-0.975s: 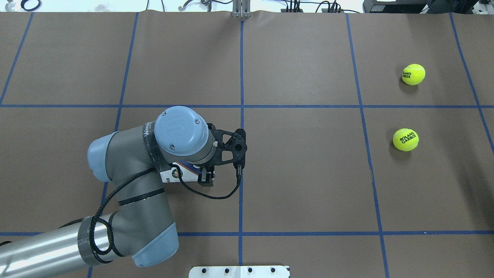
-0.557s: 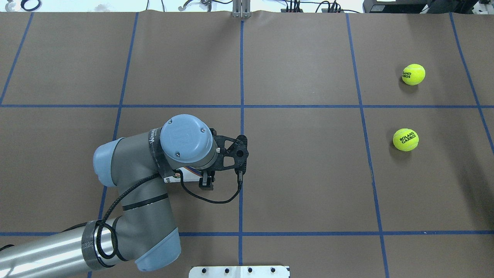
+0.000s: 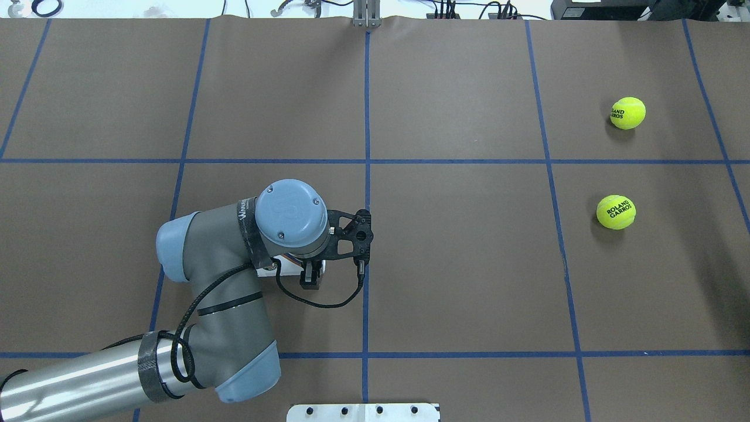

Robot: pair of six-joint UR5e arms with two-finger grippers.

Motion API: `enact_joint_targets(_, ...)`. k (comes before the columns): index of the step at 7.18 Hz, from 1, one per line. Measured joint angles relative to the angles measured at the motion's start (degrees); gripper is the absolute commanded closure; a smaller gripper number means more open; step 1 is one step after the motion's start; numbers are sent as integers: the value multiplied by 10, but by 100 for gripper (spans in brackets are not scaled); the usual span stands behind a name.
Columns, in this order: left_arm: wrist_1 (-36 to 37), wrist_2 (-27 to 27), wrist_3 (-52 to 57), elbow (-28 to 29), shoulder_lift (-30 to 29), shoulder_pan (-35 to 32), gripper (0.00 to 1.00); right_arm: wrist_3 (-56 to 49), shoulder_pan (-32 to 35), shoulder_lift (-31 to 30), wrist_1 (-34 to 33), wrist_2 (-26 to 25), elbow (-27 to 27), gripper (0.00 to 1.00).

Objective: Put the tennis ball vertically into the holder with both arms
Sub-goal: 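Close the left gripper around the open end of the can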

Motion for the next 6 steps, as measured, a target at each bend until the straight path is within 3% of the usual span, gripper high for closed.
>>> enact_joint_targets(3, -13, 3, -1, 18, -1, 1, 3, -1, 0, 0, 0, -1, -2, 0)
enact_joint_targets(6, -30, 4, -1, 30, -1, 2, 17, -1, 0, 0, 0, -1, -2, 0)
